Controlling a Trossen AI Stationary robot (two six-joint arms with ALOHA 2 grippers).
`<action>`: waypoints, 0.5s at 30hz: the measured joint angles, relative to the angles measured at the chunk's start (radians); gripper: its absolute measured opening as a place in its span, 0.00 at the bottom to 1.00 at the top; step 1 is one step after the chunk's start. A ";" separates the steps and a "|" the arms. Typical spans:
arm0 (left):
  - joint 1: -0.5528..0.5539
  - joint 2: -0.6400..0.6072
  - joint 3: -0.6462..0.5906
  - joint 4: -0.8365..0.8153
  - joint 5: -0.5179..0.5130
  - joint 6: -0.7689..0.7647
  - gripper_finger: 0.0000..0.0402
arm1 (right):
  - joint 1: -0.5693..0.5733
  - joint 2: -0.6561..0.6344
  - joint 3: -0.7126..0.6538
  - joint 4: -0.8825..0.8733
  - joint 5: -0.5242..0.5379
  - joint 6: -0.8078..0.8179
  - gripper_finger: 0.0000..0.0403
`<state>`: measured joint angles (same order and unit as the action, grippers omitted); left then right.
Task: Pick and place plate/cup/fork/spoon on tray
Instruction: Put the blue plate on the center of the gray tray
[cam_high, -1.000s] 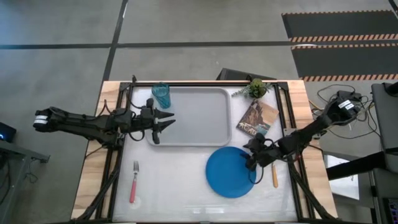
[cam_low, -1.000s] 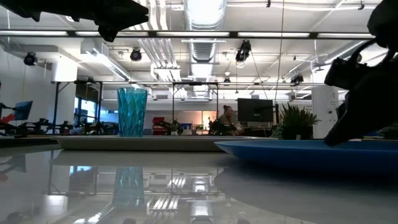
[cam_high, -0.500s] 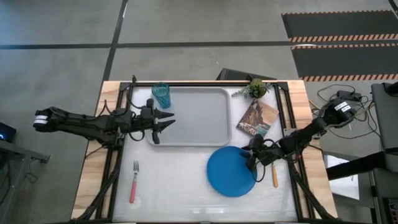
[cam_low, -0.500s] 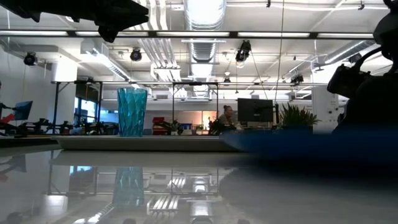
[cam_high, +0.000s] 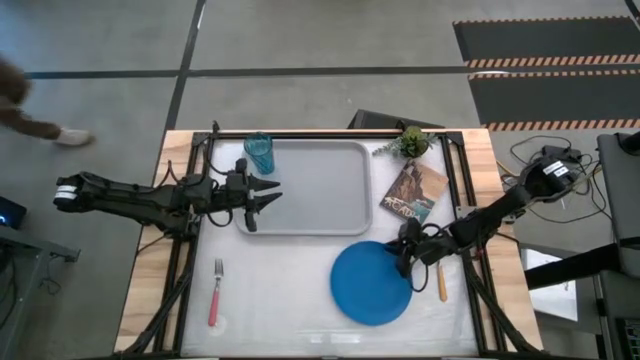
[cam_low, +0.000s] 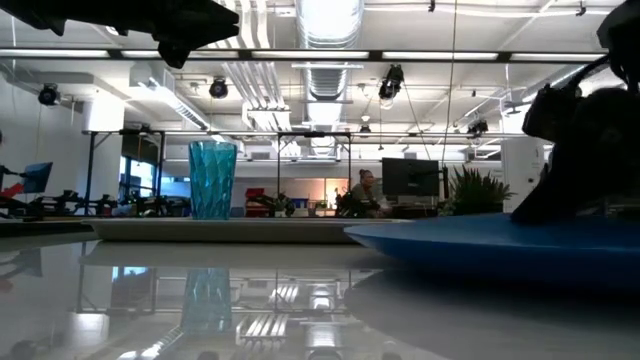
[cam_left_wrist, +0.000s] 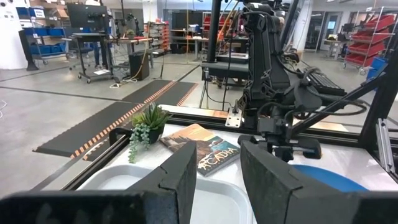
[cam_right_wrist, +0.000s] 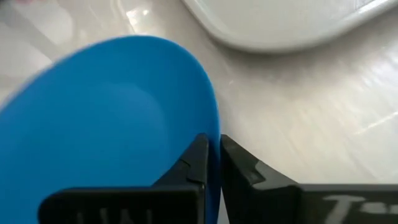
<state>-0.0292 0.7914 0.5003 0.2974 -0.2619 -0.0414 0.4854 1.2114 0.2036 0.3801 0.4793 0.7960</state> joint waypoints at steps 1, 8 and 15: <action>0.000 0.000 0.000 0.000 0.000 0.000 0.27 | 0.000 -0.014 0.001 0.002 0.000 0.009 0.03; 0.000 0.000 -0.001 0.000 0.000 0.000 0.27 | 0.000 -0.122 0.001 0.021 0.013 0.059 0.02; 0.001 0.000 -0.001 0.010 0.000 0.004 0.27 | -0.021 -0.213 0.001 0.068 0.019 0.080 0.02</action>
<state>-0.0280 0.7914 0.4995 0.3069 -0.2620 -0.0371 0.4640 0.9984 0.2050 0.4483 0.4981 0.8756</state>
